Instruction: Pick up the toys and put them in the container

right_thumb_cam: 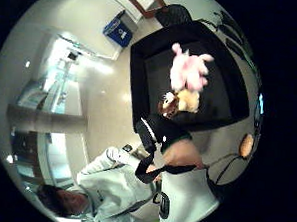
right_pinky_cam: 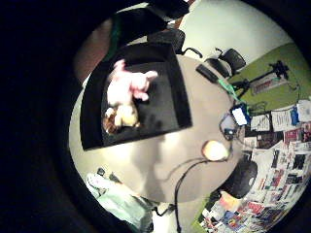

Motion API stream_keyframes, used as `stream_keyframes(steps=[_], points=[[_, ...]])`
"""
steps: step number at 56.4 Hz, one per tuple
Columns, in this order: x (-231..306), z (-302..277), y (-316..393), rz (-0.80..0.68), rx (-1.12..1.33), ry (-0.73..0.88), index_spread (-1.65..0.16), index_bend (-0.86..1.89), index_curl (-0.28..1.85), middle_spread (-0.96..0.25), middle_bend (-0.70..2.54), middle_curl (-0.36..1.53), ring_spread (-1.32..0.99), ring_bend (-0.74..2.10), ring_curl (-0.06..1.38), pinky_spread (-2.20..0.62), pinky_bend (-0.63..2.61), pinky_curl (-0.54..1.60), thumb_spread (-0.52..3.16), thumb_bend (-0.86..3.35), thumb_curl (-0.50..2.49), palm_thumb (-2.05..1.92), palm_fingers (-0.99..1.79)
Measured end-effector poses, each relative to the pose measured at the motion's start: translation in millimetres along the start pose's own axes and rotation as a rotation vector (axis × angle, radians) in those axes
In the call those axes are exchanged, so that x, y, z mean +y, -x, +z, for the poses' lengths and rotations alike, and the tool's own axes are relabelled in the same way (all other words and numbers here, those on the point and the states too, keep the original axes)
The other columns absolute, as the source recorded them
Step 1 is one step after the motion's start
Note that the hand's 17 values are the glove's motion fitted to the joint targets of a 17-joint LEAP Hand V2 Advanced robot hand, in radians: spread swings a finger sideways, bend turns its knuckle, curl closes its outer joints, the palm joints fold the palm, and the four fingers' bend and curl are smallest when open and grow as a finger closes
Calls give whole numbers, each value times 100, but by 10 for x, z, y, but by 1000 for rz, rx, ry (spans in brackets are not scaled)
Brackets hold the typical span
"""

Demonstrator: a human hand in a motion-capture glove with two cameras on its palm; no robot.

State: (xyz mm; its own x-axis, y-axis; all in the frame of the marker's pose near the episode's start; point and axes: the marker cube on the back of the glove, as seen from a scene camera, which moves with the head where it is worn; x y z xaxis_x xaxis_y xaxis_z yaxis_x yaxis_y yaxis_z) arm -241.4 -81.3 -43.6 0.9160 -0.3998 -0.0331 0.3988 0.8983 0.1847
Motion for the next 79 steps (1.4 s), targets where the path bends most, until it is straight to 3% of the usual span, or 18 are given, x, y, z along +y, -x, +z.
stream_keyframes(steps=[14,21,30,42,47,54,60,70,79], points=[[558,-198,-711,139,44,53,-31,13,37,-1,11,24,1,13,25,3,82,35,121,-2,48,8,-29],[867,-73,-1414,212,29,170,-31,16,36,-1,12,23,1,15,24,4,77,34,124,-2,44,7,-23],[1155,645,-2376,281,57,233,-31,17,35,-1,16,24,0,16,23,4,69,32,127,-2,39,6,-14],[1375,1633,-2870,493,25,279,-31,17,35,-1,14,24,-1,16,21,5,68,32,130,-1,36,7,-15],[1381,1836,-2951,485,12,150,-31,17,35,-1,16,24,-2,15,21,4,67,32,134,3,36,14,-12],[1383,1905,-2883,473,26,65,-31,23,36,-10,41,33,-11,46,27,-1,44,24,140,13,40,35,48],[1393,1902,-2758,457,36,65,-30,15,36,-14,44,37,-21,81,39,-17,62,31,132,22,50,57,83],[1463,1833,-2453,388,54,179,-31,35,48,-21,74,52,-32,108,54,-31,80,42,101,15,63,59,124],[1521,1592,-1981,325,18,322,-32,59,63,-21,98,66,-34,122,63,-37,94,51,77,9,72,56,121]])
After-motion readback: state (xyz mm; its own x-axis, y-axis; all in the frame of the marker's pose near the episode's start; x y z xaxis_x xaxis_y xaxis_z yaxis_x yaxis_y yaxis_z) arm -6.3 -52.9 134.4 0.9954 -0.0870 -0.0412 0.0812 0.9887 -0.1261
